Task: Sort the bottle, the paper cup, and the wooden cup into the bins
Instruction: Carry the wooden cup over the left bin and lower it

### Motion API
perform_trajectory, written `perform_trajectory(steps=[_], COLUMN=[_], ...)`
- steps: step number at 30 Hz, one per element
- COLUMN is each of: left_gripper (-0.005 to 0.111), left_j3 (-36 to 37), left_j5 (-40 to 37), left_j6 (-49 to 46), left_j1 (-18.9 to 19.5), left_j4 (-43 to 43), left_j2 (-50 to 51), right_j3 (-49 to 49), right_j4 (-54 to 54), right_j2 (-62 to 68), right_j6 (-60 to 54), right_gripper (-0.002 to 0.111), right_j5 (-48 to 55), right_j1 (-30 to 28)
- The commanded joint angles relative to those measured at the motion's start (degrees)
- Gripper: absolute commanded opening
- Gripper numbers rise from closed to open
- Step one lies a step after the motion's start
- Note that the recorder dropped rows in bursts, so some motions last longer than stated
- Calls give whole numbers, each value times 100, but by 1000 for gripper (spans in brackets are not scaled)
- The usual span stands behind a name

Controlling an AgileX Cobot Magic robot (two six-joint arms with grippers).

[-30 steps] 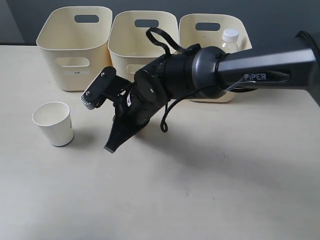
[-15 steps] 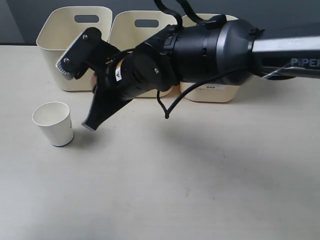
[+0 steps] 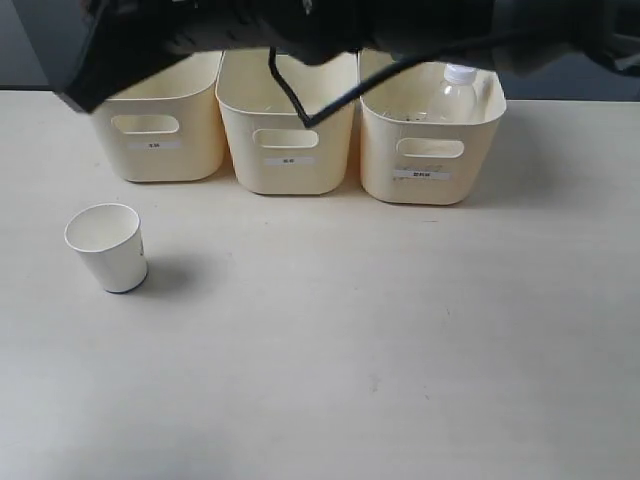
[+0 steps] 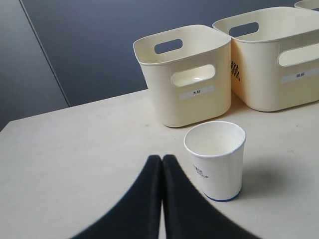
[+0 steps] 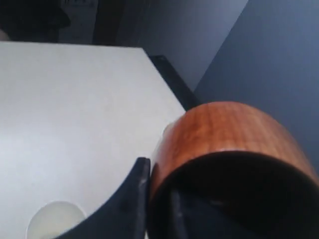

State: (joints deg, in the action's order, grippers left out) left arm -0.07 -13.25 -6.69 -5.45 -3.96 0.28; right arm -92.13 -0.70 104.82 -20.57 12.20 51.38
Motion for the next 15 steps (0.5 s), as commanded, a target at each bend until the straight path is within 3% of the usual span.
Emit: perform_trajectory(steps=[1,7,11,15], left_gripper=[0,0,0,0], left_j3=[7,7,7,7], left_j5=[35,35,35,35], left_j6=[11,11,11,11], left_j1=[-42,-42,-42,-42], left_j4=[0,0,0,0], left_j2=[-28,-28,-28,-28], right_j3=[-921,-2946,-4374,-4985], right_j4=[16,4,33,33], right_j2=[422,1886,2896,3559], right_j6=[-13,48,392,508], right_gripper=[0,0,0,0], right_j5=[-141,283,1099,1432], right_j1=[-3,-184,-504,-679])
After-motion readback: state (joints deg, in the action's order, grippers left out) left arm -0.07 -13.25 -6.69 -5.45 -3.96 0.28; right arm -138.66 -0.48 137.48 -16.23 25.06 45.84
